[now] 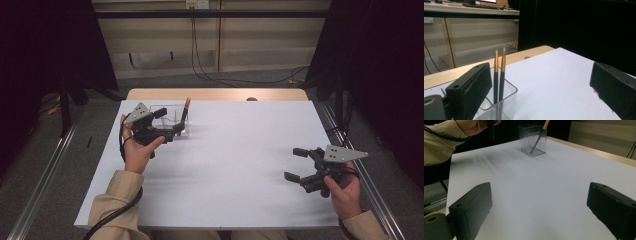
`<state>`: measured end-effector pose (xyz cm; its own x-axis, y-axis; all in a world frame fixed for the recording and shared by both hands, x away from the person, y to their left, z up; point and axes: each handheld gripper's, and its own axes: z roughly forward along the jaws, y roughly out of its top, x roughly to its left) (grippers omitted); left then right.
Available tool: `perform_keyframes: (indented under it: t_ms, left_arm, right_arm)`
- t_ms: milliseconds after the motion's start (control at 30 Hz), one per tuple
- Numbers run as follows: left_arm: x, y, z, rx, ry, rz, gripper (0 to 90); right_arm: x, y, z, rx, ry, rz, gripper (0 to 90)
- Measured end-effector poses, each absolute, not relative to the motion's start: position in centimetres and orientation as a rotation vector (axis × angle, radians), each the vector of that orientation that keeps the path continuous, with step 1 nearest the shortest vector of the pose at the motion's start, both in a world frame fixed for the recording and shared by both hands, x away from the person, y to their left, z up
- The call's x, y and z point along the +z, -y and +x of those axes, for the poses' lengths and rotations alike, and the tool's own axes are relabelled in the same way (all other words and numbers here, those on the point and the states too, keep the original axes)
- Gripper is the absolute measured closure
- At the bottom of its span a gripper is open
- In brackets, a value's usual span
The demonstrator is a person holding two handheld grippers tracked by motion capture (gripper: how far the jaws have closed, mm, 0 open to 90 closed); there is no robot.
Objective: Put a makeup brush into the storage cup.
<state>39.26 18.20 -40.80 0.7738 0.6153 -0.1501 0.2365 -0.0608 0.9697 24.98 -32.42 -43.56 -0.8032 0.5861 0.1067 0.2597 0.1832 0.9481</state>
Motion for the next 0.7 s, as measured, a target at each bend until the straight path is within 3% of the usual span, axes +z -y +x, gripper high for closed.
perform_keyframes:
  t_ms: [700]
  left_arm:
    - [-40.9, -19.3, 37.0, 0.282, -0.641, 1.645, 0.0]
  right_arm:
    - [-43.6, 32.5, 25.0, 1.659, -2.174, 0.814, 5.5]
